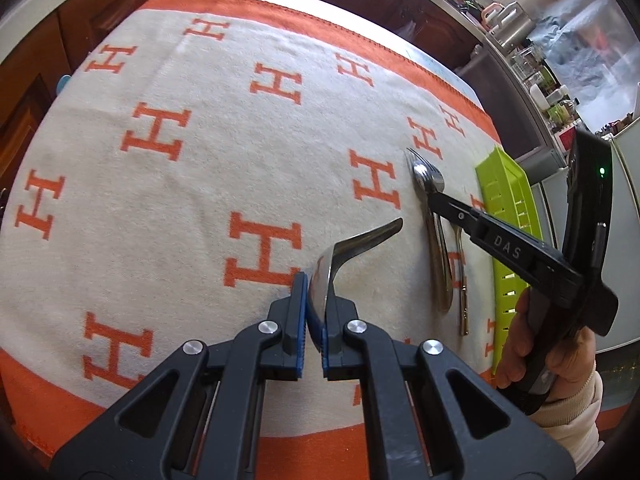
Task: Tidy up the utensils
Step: 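Lift the spoon with the left tool while the right tool lifts the fork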
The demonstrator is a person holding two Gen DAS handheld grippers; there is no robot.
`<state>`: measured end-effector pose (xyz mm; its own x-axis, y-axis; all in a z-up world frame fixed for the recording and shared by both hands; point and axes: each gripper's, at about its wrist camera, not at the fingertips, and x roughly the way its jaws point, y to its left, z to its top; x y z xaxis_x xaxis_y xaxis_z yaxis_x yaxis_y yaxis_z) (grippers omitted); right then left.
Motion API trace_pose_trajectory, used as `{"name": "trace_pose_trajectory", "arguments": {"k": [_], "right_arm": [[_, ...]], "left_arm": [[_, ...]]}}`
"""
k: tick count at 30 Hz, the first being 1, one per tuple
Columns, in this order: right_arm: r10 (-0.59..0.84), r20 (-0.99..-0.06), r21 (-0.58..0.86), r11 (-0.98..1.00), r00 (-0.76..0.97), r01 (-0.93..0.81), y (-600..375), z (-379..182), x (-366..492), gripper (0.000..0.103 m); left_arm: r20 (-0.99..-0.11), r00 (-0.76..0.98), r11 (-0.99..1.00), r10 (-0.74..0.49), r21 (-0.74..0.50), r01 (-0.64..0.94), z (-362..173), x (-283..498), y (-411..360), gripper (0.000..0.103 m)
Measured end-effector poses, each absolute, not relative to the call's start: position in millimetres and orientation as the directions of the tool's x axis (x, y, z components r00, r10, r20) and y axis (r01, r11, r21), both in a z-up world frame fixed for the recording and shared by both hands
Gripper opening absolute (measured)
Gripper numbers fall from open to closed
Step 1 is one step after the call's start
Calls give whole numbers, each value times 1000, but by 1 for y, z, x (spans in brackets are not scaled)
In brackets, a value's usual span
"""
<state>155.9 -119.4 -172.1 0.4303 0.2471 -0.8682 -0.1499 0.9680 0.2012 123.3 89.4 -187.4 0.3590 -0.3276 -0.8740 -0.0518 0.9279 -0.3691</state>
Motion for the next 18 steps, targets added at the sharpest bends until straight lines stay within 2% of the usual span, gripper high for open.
{"name": "trace_pose_trajectory", "arguments": {"k": [9, 18], "right_arm": [[314, -823, 269, 950, 474, -162, -127, -150, 137, 5], [386, -737, 344, 921, 555, -183, -152, -123, 104, 5]], "left_arm": [[-858, 395, 928, -328, -372, -35, -169, 112, 85, 3], [-846, 432, 939, -312, -344, 5, -146, 101, 67, 3]]}}
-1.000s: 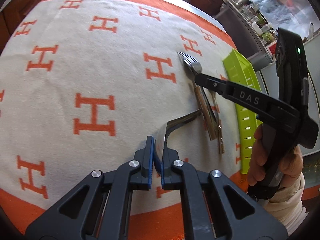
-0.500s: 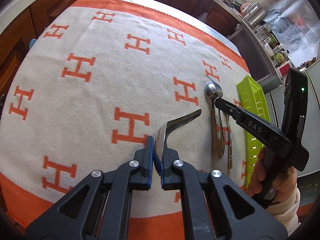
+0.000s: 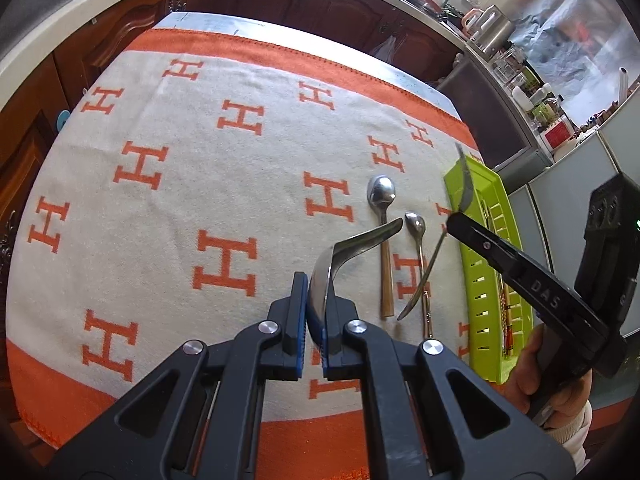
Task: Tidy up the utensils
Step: 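Lift the spoon with the left tool while the right tool lifts the fork, then carry both pieces over the green tray and open both tools to release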
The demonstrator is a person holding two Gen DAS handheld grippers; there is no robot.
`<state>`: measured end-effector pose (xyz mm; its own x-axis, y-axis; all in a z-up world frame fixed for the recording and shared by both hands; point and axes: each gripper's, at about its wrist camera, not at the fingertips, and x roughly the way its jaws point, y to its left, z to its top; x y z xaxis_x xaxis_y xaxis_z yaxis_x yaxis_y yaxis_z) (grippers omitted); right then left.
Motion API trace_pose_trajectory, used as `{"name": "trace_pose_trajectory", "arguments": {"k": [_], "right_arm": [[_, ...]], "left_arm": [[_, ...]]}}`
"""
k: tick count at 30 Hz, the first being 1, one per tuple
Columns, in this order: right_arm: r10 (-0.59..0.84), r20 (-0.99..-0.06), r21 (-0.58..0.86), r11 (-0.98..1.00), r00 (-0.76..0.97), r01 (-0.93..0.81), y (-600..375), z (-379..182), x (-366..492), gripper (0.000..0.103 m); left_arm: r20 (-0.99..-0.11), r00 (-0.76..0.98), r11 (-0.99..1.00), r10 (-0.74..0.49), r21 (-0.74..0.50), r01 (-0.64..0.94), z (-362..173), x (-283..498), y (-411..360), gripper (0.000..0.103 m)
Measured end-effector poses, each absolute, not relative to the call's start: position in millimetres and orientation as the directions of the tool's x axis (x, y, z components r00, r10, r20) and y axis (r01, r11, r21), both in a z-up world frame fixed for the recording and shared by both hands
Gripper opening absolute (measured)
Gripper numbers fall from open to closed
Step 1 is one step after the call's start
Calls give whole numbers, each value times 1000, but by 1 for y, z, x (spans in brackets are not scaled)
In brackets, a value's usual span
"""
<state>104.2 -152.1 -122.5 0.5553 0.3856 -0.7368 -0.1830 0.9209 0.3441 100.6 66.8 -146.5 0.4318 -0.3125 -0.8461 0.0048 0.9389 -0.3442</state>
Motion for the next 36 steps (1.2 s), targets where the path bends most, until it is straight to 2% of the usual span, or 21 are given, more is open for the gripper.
{"name": "trace_pose_trajectory", "arguments": {"k": [7, 14, 21, 28, 32, 36], "right_arm": [[406, -678, 371, 909, 613, -192, -174, -99, 72, 5], [364, -644, 375, 917, 673, -138, -216, -65, 43, 5], [222, -697, 289, 957, 682, -16, -265, -55, 22, 5], [118, -790, 216, 972, 602, 93, -298, -90, 22, 4], [125, -815, 218, 971, 566, 101, -303, -105, 26, 2], [151, -820, 244, 965, 552, 98, -304, -114, 33, 2]], "left_arm": [[-841, 440, 944, -314, -326, 51, -131, 95, 45, 3], [-809, 464, 933, -359, -312, 179, -97, 98, -5, 3], [-820, 401, 890, -408, -261, 373, -83, 112, -84, 3], [-889, 296, 776, -349, -98, 623, -98, 119, -162, 3], [-919, 260, 696, -295, -20, 718, -115, 121, -194, 3], [-921, 291, 703, -257, 28, 711, -127, 135, -209, 4]]}}
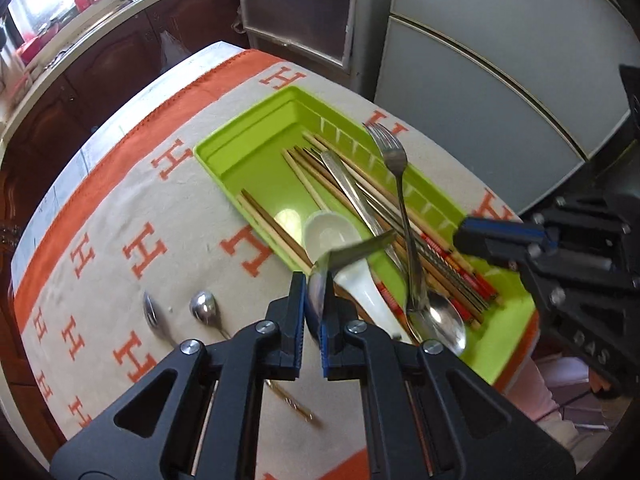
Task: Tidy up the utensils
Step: 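Carry both pieces over the green tray and open both tools to release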
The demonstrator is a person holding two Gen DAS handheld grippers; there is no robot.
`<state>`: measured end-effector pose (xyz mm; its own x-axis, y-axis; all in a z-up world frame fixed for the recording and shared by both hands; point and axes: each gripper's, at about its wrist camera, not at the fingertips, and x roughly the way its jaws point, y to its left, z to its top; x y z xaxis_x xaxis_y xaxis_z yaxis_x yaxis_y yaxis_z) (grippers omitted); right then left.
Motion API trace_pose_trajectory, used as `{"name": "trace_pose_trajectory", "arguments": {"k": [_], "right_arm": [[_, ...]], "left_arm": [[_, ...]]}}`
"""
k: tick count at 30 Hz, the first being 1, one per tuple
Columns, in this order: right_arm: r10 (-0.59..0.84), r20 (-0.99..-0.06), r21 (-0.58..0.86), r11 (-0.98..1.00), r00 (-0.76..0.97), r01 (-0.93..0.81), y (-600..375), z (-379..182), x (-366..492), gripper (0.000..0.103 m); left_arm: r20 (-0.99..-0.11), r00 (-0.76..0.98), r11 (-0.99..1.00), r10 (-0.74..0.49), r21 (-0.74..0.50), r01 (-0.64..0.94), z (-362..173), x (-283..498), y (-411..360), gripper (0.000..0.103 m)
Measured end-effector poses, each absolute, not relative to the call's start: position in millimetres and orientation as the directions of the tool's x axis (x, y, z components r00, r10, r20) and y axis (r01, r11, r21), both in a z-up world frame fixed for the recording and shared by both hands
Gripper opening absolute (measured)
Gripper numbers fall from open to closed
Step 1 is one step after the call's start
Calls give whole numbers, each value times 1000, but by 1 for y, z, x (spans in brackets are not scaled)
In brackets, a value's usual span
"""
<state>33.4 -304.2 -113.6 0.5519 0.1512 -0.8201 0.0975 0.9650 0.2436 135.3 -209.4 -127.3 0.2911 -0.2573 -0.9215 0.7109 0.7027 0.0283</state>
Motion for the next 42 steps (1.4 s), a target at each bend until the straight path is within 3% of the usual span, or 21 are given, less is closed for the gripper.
{"name": "trace_pose_trajectory", "arguments": {"k": [12, 17, 26, 42], "right_arm": [[195, -819, 317, 938, 540, 143, -312, -128, 39, 2], [191, -814, 341, 922, 549, 184, -319, -133, 49, 11], [169, -819, 345, 909, 548, 235, -326, -150, 81, 11], [206, -797, 311, 946, 568, 94, -287, -135, 102, 13]], "left_arm": [[-881, 310, 841, -357, -158, 517, -143, 191, -194, 11], [-843, 319, 850, -432, -264, 455, -136, 204, -183, 16], [-833, 378, 891, -404, -264, 370, -115, 208, -150, 19], [-847, 417, 942, -330, -266, 205, -112, 205, -57, 19]]}}
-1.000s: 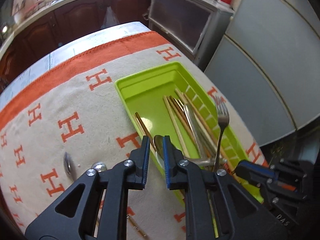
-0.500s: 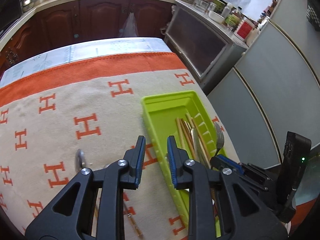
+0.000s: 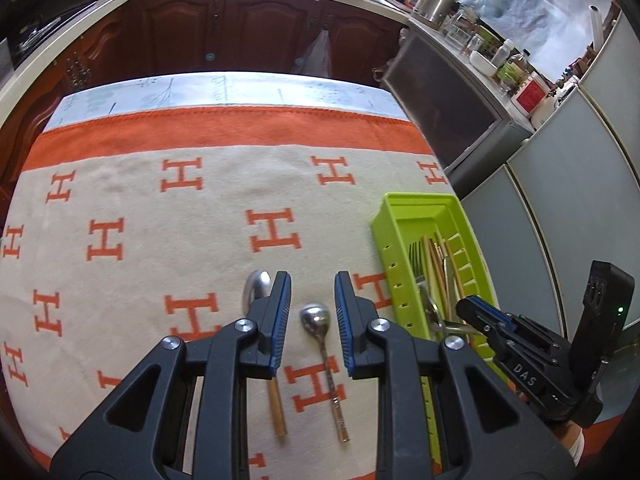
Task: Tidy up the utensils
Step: 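Carry both pieces over the green tray and open both tools to release, then grasp the wooden-handled spoon with the left tool while the right tool grasps the small metal spoon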
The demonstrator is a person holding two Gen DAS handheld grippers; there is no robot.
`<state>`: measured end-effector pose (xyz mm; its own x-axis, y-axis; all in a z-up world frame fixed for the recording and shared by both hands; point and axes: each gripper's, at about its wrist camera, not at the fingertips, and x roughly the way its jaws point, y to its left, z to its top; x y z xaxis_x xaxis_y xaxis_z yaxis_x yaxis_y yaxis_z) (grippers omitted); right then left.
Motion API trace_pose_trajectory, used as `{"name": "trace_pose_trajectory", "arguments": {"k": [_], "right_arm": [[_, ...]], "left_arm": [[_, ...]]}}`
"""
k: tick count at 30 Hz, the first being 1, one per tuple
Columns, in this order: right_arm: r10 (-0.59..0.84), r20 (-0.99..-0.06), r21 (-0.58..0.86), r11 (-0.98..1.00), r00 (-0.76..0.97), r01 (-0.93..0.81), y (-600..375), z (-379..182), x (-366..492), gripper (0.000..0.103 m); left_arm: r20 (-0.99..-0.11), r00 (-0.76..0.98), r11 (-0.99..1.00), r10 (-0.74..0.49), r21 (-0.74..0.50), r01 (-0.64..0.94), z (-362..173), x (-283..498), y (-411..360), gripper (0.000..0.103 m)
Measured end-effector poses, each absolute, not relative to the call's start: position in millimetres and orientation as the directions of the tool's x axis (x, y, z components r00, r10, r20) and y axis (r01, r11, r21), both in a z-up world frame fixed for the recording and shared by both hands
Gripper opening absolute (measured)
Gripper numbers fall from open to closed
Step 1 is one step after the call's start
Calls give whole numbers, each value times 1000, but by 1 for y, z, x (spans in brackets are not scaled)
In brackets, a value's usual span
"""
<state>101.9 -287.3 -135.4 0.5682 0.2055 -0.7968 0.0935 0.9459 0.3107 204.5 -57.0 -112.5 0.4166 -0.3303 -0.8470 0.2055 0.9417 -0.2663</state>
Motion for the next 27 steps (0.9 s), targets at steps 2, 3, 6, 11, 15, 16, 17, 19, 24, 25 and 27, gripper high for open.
{"name": "trace_pose_trajectory", "arguments": {"k": [2, 3, 6, 11, 15, 16, 17, 19, 24, 25, 27], "right_arm": [[214, -795, 315, 945, 567, 86, -283, -133, 100, 13], [221, -793, 321, 944, 567, 81, -281, -131, 99, 13], [247, -789, 345, 936, 563, 72, -275, -127, 96, 13], [287, -784, 376, 925, 550, 54, -260, -122, 92, 13], [304, -783, 381, 924, 543, 33, -245, -120, 88, 13], [309, -783, 384, 923, 540, 28, -242, -120, 88, 13], [314, -783, 386, 922, 537, 23, -238, -120, 87, 13], [319, -786, 387, 922, 530, 19, -231, -121, 86, 13], [329, -796, 392, 920, 508, 20, -216, -130, 83, 14], [327, -800, 388, 922, 503, 18, -213, -132, 83, 14], [319, -807, 374, 927, 497, 13, -207, -136, 81, 14]], "left_arm": [[-854, 415, 947, -315, -254, 196, -115, 203, -53, 19], [-856, 413, 949, -309, -251, 191, -117, 201, -51, 19], [-862, 405, 951, -305, -252, 179, -121, 197, -45, 19], [-872, 396, 956, -288, -240, 168, -127, 189, -40, 19], [-882, 391, 963, -264, -217, 160, -133, 183, -36, 19], [-885, 388, 965, -256, -211, 156, -135, 181, -35, 19], [-889, 384, 967, -249, -204, 154, -138, 180, -35, 19], [-897, 372, 969, -239, -196, 150, -146, 178, -34, 19], [-912, 350, 974, -213, -169, 150, -165, 172, -36, 19], [-914, 347, 975, -208, -164, 151, -169, 171, -37, 19], [-920, 341, 977, -192, -148, 152, -177, 170, -40, 19]]}}
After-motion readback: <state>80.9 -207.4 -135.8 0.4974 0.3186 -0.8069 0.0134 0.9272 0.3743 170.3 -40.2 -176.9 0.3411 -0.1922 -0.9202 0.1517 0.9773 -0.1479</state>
